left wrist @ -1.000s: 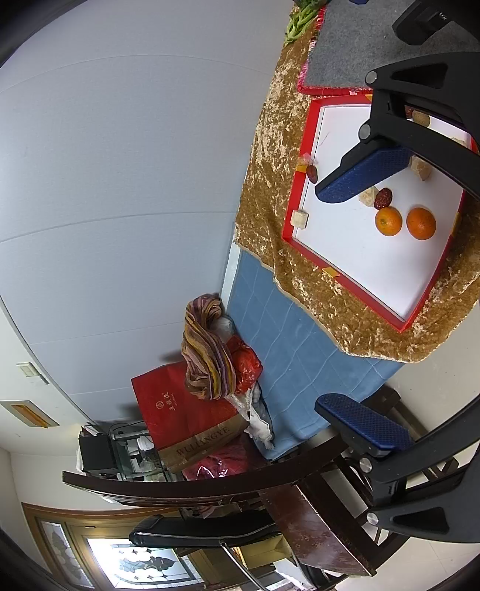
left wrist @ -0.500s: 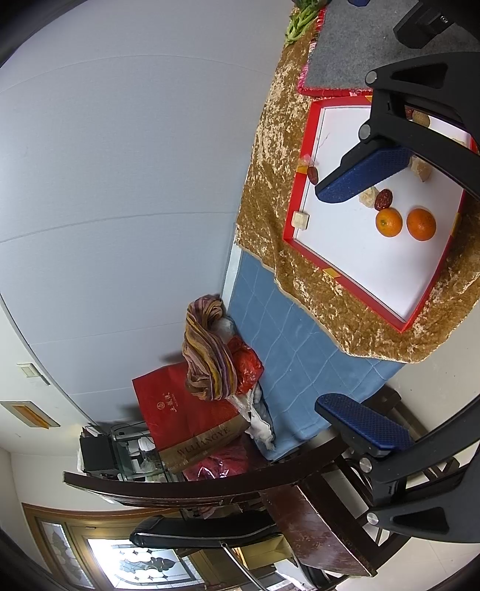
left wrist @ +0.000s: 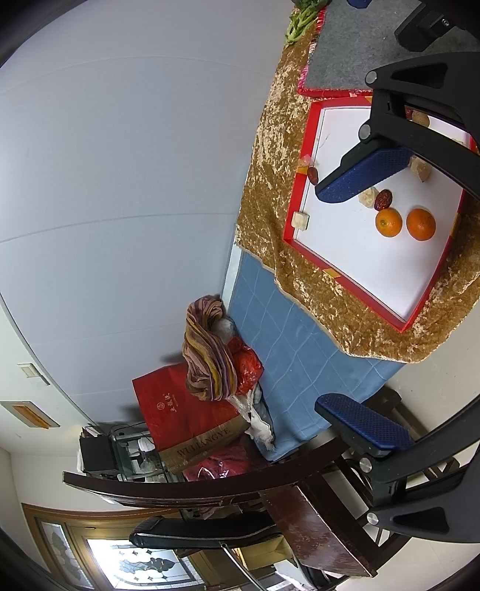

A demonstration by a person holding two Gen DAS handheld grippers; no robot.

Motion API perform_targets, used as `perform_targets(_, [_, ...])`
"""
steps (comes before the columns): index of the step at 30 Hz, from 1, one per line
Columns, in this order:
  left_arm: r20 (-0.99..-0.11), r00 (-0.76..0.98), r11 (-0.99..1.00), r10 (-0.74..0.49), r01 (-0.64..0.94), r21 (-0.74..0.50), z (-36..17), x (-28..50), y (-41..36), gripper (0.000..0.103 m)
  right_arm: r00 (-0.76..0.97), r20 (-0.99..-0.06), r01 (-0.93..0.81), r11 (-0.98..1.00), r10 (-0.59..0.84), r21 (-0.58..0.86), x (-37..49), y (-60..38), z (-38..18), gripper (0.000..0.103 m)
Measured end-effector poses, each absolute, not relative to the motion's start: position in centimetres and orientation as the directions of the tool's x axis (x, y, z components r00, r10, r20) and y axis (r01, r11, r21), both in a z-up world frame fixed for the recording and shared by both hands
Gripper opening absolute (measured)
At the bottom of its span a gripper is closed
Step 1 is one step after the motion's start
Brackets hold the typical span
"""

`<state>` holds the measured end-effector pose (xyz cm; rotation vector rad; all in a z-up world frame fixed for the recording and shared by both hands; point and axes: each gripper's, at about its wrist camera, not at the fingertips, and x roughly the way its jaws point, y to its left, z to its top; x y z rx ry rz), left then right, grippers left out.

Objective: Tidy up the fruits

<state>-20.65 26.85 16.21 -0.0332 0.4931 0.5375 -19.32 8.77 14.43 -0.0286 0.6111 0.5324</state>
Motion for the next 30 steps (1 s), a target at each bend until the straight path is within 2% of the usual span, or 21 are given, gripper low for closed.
perform_targets(30, [-0.464, 0.747, 0.864, 0.476, -0.495, 0.090, 16.22, -20.67, 27.11, 0.103, 0.687, -0.555, -0.486, 0.865, 0.469, 0.129, -19.24, 8.94, 14.44, 0.103])
